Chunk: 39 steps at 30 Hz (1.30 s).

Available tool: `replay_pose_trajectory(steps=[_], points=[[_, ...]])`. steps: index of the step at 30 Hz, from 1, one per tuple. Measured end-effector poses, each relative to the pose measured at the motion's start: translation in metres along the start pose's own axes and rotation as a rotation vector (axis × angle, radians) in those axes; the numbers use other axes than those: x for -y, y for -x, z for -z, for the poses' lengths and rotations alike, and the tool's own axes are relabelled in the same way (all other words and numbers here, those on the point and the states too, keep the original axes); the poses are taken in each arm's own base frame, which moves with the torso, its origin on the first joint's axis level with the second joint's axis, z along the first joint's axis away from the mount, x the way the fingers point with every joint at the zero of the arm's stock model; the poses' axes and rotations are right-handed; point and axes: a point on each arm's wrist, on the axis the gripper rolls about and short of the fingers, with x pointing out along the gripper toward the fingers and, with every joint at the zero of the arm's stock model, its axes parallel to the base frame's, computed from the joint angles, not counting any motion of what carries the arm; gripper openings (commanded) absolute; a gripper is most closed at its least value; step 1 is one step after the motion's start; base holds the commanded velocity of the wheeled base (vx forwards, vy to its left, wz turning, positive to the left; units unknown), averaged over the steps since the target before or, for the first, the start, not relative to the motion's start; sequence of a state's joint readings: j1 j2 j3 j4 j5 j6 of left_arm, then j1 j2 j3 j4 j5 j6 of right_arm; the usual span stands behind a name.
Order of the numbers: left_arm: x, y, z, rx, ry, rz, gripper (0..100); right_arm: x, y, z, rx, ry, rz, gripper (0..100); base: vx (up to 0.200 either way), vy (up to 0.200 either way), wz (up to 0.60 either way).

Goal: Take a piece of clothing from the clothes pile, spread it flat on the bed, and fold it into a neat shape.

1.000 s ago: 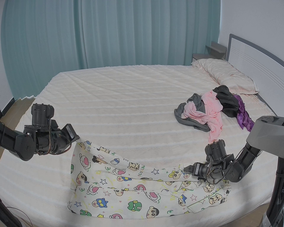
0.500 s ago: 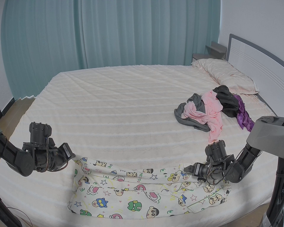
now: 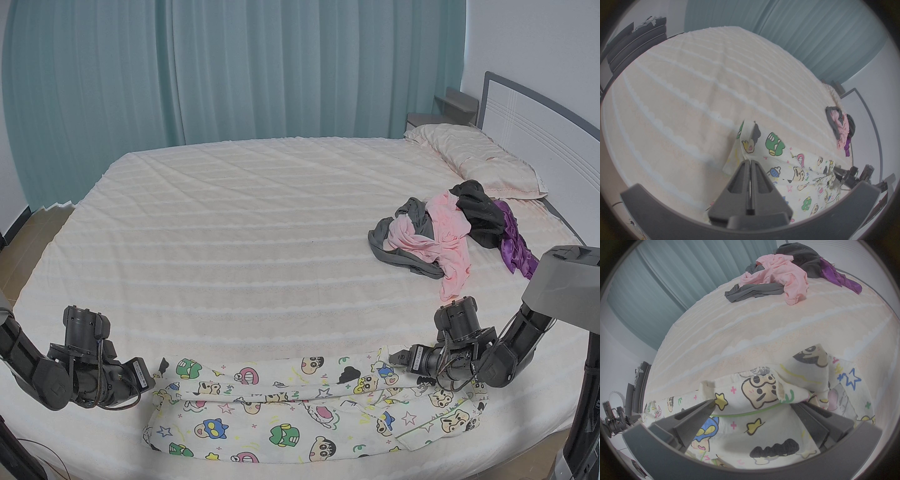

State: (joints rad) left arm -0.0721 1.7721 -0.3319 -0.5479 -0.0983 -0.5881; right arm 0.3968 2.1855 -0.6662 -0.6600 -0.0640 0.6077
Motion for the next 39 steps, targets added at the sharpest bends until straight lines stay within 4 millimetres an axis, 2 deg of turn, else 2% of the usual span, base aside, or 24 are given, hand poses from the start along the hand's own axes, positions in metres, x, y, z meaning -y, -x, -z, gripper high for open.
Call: replay_pose_trajectory(steps=[13,19,24,29,35,39], points=[[-0.007,-0.006,0.010,-0.053,-0.026,-0.037,0,-0.001,0.007,-0.002,0.011,-0.012,-0.007,100,0.000,0.000,0.00],[-0.007,-0.006,0.010,-0.054,-0.026,-0.037,0,-0.001,0.036,-0.010,0.056,-0.035,-0.036,100,0.000,0.000,0.00],[-0.007,-0.006,0.010,-0.053,-0.025,-0.037,0,0.013,0.058,0.001,0.043,-0.053,-0.015,100,0.000,0.000,0.00],[-0.006,-0.005,0.010,-0.050,-0.023,-0.035,0,0.029,0.069,0.012,0.018,-0.074,0.020,100,0.000,0.000,0.00],[-0.006,-0.005,0.009,-0.048,-0.017,-0.034,0,0.036,0.071,0.020,-0.012,-0.103,0.039,100,0.000,0.000,0.00],[-0.006,-0.005,0.009,-0.047,-0.017,-0.033,0,0.034,0.065,0.017,0.016,-0.162,0.016,100,0.000,0.000,0.00]])
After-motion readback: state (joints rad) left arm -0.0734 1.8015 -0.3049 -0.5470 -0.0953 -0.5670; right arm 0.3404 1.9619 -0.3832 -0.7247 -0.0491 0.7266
